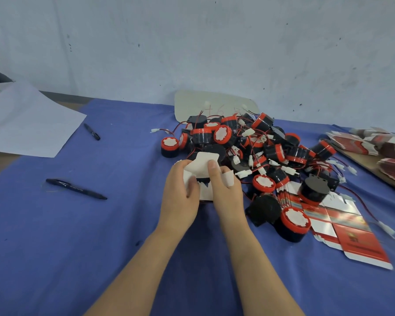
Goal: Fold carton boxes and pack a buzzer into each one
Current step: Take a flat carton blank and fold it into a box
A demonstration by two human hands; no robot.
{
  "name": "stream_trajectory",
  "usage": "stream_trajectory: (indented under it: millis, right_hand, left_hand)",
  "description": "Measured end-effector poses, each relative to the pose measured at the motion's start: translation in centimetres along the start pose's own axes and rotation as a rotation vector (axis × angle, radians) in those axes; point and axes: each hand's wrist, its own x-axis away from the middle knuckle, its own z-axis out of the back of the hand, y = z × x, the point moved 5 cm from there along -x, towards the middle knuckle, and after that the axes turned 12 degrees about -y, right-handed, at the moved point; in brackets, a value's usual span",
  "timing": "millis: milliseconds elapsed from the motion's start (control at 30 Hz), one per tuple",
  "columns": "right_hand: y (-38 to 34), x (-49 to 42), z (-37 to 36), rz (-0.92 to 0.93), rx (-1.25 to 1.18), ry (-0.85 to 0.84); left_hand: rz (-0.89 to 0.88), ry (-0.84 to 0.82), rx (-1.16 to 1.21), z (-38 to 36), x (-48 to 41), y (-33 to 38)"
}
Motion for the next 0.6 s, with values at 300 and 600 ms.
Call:
stream_trajectory:
  millis: [300, 600]
  right_hand:
    - [-0.4, -0.1, -2.8, -0.011, -0.310, -0.380]
    - [-0.2, 0.3, -1.4, 0.138, 0.019, -0.121]
  left_hand:
    - [0.099, 0.156, 0.129, 2.3, -0.6, -1.4]
    - [0.012, 0.046, 0.075, 0.6, -0.3, -0.4]
